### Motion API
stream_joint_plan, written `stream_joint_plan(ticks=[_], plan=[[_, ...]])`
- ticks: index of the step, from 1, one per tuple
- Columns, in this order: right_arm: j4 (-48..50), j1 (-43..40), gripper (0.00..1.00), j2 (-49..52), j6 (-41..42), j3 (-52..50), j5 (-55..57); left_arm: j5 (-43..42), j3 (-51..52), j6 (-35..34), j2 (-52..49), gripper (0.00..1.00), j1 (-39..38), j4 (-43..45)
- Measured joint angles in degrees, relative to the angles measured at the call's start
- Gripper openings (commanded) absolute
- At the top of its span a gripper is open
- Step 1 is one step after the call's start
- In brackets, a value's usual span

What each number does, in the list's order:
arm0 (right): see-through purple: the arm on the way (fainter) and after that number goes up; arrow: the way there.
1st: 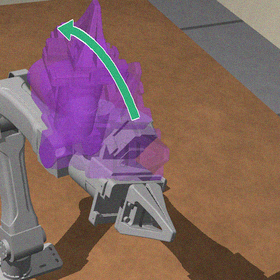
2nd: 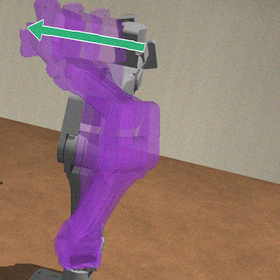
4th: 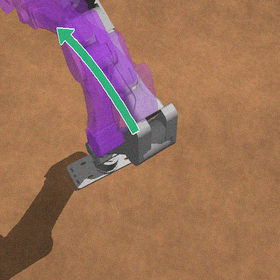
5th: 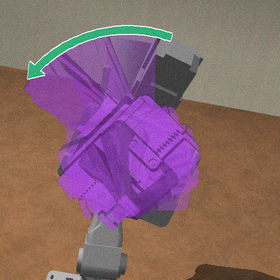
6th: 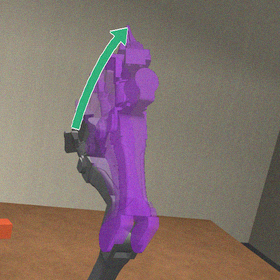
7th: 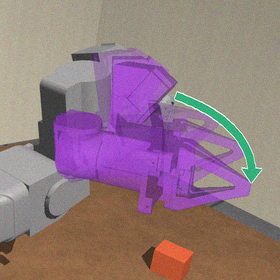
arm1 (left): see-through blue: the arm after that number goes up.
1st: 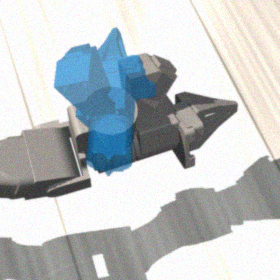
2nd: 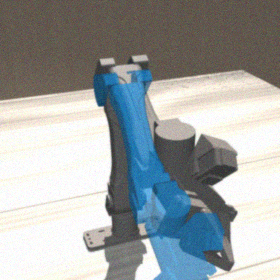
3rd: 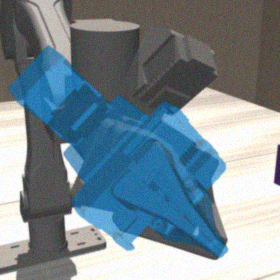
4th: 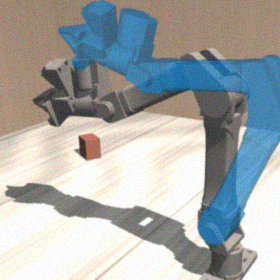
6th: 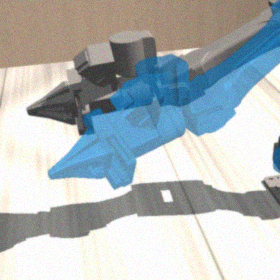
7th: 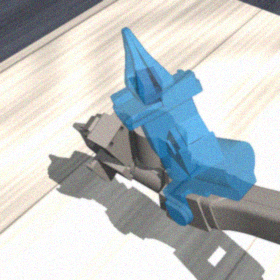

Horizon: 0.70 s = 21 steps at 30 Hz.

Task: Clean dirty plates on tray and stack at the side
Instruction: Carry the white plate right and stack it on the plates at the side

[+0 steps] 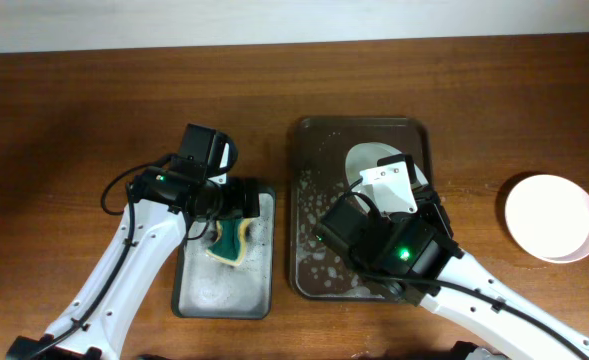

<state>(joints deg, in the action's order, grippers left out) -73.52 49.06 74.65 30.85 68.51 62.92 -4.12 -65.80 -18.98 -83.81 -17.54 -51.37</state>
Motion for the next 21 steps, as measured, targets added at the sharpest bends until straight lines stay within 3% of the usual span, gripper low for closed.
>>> stream_joint_plan(ticks=[21], plan=[[-0.63,0.0,0.04,0.0,0.72,0.0,-0.28,0.0,0.0,0.0,0.0,1.0,0.0,-0.02]])
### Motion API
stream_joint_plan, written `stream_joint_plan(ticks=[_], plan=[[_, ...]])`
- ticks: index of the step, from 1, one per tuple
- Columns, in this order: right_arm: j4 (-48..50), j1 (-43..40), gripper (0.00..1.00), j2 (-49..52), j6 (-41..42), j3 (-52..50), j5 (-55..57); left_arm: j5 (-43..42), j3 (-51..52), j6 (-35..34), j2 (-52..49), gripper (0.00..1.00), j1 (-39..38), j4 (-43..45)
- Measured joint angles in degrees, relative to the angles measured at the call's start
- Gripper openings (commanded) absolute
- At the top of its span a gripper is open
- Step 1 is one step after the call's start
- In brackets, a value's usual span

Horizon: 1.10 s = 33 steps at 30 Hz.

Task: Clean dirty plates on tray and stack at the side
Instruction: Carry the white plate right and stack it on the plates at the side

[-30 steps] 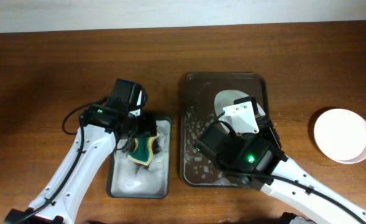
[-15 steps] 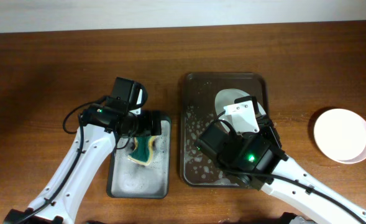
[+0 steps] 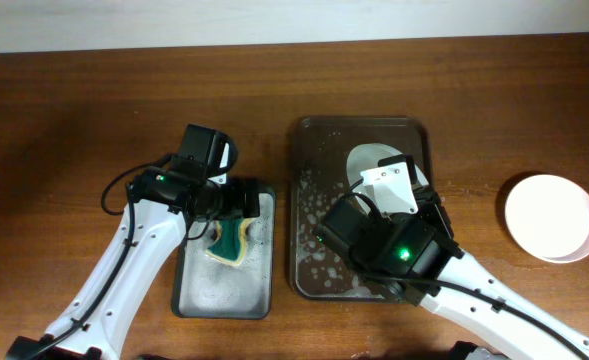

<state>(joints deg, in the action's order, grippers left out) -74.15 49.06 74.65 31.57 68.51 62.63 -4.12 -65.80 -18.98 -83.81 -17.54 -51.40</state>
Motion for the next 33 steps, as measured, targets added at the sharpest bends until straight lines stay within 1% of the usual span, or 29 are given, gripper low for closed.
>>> stream_joint_plan(ticks=[2,4,5,7,8,9,11,12,13,14,17,18,20,24,27,30,31,32,33], plan=[[0.0,0.0,0.04,0.0,0.57,0.0,-0.35,0.0,0.0,-0.02,0.0,1.0,0.0,0.0],[0.07,-0.76,0.04,0.0,3.52,0.0,-1.22,0.0,0.0,0.0,0.0,1.0,0.0,0.02],[0.72,-2.1,0.04,0.0,4.7,0.0,-2.89,-0.02,0.0,0.0,0.0,1.0,0.0,0.0],[2.84,-7.48,0.04,0.09,6.1,0.0,-9.4,-0.02,0.0,0.0,0.0,1.0,0.0,0.0],[4.57,-11.61,0.04,0.17,5.33,0.0,-14.23,-0.04,0.0,0.0,0.0,1.0,0.0,-0.04],[7.3,-17.14,0.04,0.28,2.82,0.0,-21.24,-0.02,0.0,0.0,0.0,1.0,0.0,-0.07],[11.47,-28.72,0.04,0.59,-4.55,0.07,-36.59,-0.02,0.0,0.0,0.0,1.0,0.0,-0.04],[12.37,-33.81,0.04,0.66,-7.19,0.09,-42.25,-0.04,0.0,0.0,0.0,1.0,0.0,-0.04],[13.14,-39.93,0.04,0.68,-10.01,0.09,-49.27,-0.02,0.0,0.0,0.0,1.0,0.0,0.0],[13.73,-48.43,0.04,0.68,-12.59,0.09,-56.81,-0.04,0.0,-0.02,0.0,1.0,0.0,0.0],[14.49,-62.47,0.04,0.68,-15.15,0.11,-66.73,-0.02,0.0,0.0,0.0,1.0,0.0,0.0],[14.84,-68.52,0.04,0.68,-15.82,0.11,-69.53,-0.02,0.0,0.0,0.0,1.0,0.0,0.0],[15.37,-80.17,0.04,1.38,-16.65,0.15,-72.65,-0.02,0.0,0.0,0.0,1.0,0.0,0.0],[16.06,-94.95,0.04,6.08,-16.92,0.2,-75.06,-0.02,0.0,0.0,0.0,1.0,0.0,0.0],[17.05,-102.66,0.04,12.28,-15.78,0.26,-75.63,-0.04,0.0,0.0,0.0,1.0,0.0,-0.02],[18.36,-106.42,0.04,17.57,-14.38,0.26,-75.84,-0.04,0.0,0.0,0.0,1.0,-0.02,-0.02],[19.23,-107.23,0.11,19.26,-13.73,0.26,-75.93,-0.04,0.0,0.0,0.0,1.0,0.0,0.0],[19.98,-107.86,0.35,20.74,-13.29,0.26,-76.17,-0.02,0.0,0.0,0.0,1.0,0.0,0.0],[20.44,-108.3,0.43,22.25,-12.52,0.26,-76.52,-0.02,0.0,0.0,0.0,1.0,0.0,0.0]])
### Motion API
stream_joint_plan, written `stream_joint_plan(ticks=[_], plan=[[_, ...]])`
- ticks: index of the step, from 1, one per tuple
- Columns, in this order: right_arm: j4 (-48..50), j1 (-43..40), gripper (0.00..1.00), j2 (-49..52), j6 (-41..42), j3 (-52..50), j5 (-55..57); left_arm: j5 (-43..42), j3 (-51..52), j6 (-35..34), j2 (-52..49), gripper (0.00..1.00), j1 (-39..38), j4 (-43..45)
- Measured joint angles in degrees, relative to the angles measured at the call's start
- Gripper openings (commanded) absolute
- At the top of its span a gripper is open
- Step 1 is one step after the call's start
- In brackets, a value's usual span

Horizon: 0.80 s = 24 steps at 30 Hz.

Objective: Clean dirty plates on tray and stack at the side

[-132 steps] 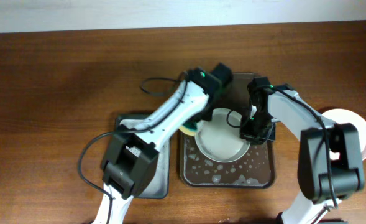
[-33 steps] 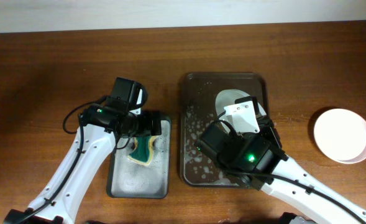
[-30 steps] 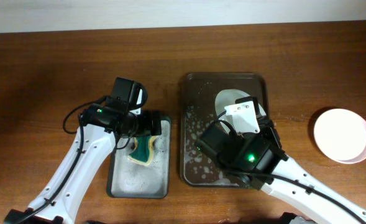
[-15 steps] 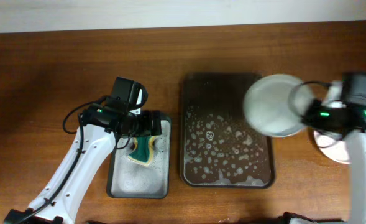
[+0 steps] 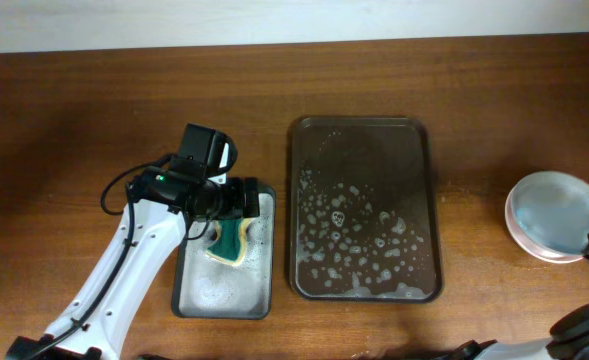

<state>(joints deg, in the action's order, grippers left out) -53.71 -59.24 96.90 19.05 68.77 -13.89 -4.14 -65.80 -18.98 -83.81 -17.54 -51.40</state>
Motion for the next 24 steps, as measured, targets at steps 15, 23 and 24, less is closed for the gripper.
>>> stream_joint_plan(ticks=[15,23,24], plan=[[-3.85,17.49,0.5,-27.34,-8.7,0.9,-17.86,-0.02,0.0,-0.02,0.0,1.0,-0.02,-0.02],[-12.02,48.5,0.51,-38.77,-14.78,1.29,-12.02,-0.02,0.0,0.0,0.0,1.0,-0.04,-0.02],[-12.79,51.19,0.53,-38.49,-15.69,1.29,-10.64,0.0,0.0,0.0,0.0,1.0,-0.04,0.0]])
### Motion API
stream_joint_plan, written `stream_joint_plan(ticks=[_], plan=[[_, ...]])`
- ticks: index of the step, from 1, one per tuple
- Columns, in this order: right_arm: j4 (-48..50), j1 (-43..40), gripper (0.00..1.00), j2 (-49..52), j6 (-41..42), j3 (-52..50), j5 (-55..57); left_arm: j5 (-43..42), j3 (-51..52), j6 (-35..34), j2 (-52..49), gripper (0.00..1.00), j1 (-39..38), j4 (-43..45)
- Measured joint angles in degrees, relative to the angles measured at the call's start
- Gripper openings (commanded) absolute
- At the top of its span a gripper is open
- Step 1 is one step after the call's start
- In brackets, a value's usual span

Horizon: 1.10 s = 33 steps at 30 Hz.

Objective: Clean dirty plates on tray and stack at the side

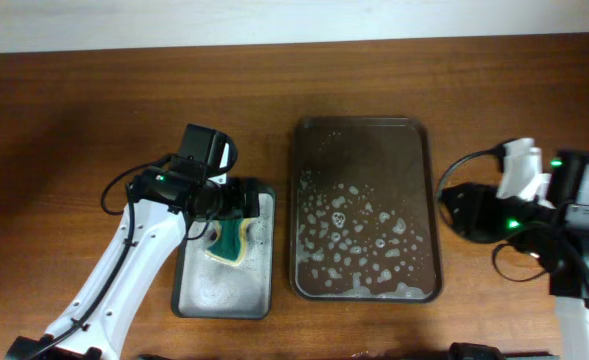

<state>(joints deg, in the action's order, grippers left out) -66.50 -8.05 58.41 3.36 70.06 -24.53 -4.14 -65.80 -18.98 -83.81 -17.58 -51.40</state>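
The dark tray [309,150] holds only soap suds; no plate lies on it. My right gripper [466,212] hovers just off the tray's right edge, and its arm covers the spot where the plates are stacked, so the stack is hidden. Its jaws do not show. My left gripper [230,212] is down in the small grey tray [259,295], shut on the green and yellow sponge [231,243].
The small grey tray holds foamy water to the left of the big tray. Cables hang off both arms. The wooden table [64,120] runs to a white wall at the back.
The right arm was almost out of view at the right edge, with the plate stack showing. Now it stands over the stack, its gripper near the tray's right edge. The left arm has not moved.
The right gripper was over a white plate at the tray's back right, and stayed there at 1.9 s ago. Then the tray was bare and a wet plate lay on the white plate at the side. Now the arm hides that stack.
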Motion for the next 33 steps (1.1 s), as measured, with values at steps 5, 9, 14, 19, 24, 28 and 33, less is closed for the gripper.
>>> stream_joint_plan(ticks=[5,9,14,19,24,28,33], plan=[[-0.81,8.94,0.71,2.78,-3.13,0.0,5.29,-0.02,0.0,-0.02,0.0,1.0,0.0,0.11],[-0.98,10.14,0.82,5.95,-3.76,0.0,6.21,-0.02,0.0,0.0,0.0,1.0,0.0,0.52],[-3.96,10.21,0.9,10.73,-3.82,0.0,6.45,-0.39,0.0,-0.02,0.0,1.0,0.0,-0.39],[-4.24,10.23,1.0,9.31,-5.27,0.0,2.6,-0.42,0.0,-0.02,0.0,1.0,0.0,-0.42],[-4.24,10.25,0.99,-2.14,-6.43,0.0,2.19,-0.39,0.0,0.0,0.0,1.0,0.0,-0.42],[-4.24,10.25,0.99,-9.81,-6.91,0.02,2.21,-0.42,0.0,0.0,0.0,1.0,0.0,-0.42],[-4.35,10.25,0.99,-10.1,-6.97,0.0,2.21,-0.39,0.0,0.0,0.02,1.0,0.0,-0.44]])
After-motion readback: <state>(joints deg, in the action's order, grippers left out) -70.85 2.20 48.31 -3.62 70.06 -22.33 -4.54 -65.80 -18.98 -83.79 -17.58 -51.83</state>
